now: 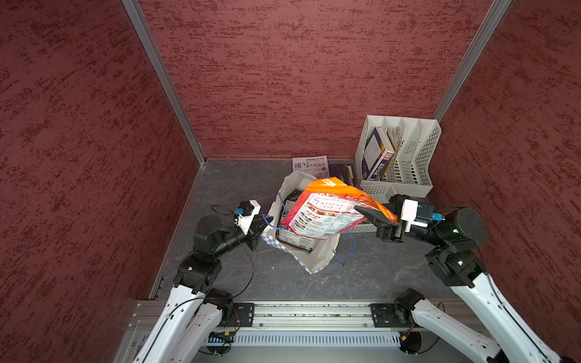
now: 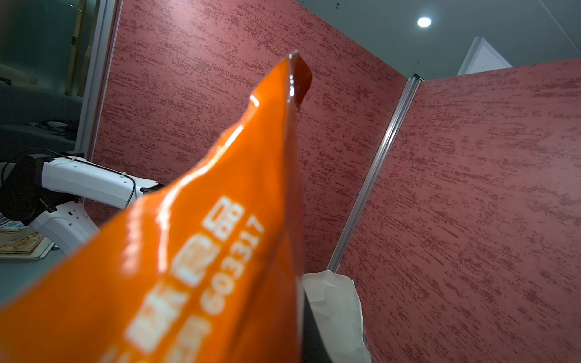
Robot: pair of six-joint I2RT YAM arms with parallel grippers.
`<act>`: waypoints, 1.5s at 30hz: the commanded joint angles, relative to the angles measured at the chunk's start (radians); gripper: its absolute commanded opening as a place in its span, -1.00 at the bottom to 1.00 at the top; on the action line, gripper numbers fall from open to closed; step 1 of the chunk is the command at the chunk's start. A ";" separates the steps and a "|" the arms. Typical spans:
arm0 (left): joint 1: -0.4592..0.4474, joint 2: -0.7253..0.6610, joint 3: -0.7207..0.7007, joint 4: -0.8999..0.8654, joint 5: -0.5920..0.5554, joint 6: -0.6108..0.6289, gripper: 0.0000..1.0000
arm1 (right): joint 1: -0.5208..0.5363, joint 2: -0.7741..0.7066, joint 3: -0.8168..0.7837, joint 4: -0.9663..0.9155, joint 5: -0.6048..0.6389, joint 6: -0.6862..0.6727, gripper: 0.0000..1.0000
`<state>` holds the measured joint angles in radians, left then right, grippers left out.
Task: Place the condiment packets inside the bag
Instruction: Place the condiment packet in the paper bag.
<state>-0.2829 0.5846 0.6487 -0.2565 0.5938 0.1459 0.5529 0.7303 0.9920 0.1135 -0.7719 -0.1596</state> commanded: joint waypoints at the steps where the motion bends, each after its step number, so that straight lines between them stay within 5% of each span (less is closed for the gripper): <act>1: -0.007 -0.012 -0.004 0.155 -0.003 -0.015 -1.00 | 0.008 -0.026 -0.004 0.017 0.025 0.028 -1.00; 13: -0.018 0.013 -0.007 0.166 -0.037 -0.105 -1.00 | 0.023 0.025 -0.030 0.094 0.042 0.103 -1.00; 24: -0.019 0.117 0.087 0.079 -0.124 -0.194 -1.00 | 0.024 -0.062 0.005 -0.013 0.457 0.098 -1.00; 32: -0.019 0.174 0.132 0.036 -0.121 -0.222 -1.00 | 0.024 0.024 0.060 0.010 0.235 0.161 -1.00; 45: -0.017 0.242 0.247 -0.148 -0.139 -0.267 -1.00 | 0.025 0.196 0.128 -0.022 0.272 0.331 -1.00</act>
<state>-0.2977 0.8230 0.8497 -0.3798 0.4644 -0.0967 0.5724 0.9321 1.0866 0.0772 -0.5175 0.1230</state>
